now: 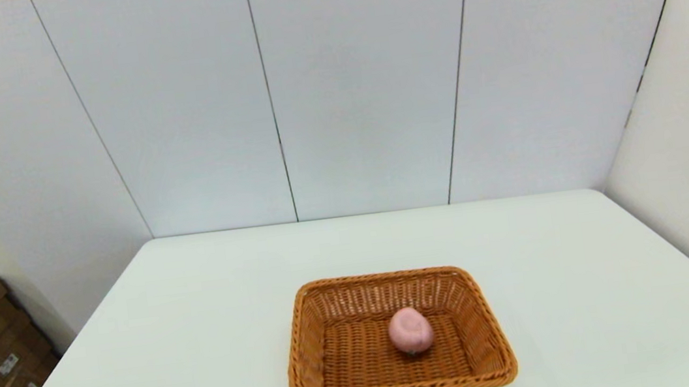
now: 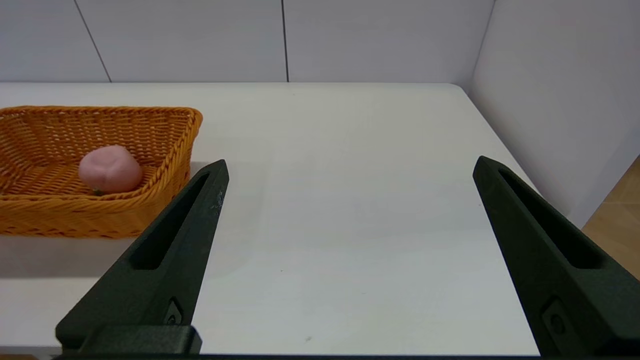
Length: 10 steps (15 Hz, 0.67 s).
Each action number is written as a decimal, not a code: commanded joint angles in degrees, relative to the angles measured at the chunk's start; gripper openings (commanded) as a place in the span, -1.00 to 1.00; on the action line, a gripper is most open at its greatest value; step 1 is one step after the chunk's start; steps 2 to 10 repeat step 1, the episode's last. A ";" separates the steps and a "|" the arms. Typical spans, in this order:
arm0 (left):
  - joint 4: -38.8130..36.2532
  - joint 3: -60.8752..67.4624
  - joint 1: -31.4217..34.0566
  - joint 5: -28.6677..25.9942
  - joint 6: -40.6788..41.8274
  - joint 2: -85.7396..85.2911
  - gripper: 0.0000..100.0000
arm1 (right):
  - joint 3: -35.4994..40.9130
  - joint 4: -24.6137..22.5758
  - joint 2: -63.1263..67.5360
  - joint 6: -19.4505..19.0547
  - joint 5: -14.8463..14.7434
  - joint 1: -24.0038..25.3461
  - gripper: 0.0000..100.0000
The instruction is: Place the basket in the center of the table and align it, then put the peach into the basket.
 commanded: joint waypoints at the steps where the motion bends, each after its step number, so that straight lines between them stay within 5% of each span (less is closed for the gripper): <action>1: 0.00 0.00 0.00 0.03 -0.04 -0.01 1.00 | 0.00 -0.02 -0.01 0.16 0.00 0.00 1.00; 10: 0.00 0.00 0.00 0.03 -0.04 -0.01 1.00 | 0.00 -0.02 -0.01 0.16 0.00 0.00 1.00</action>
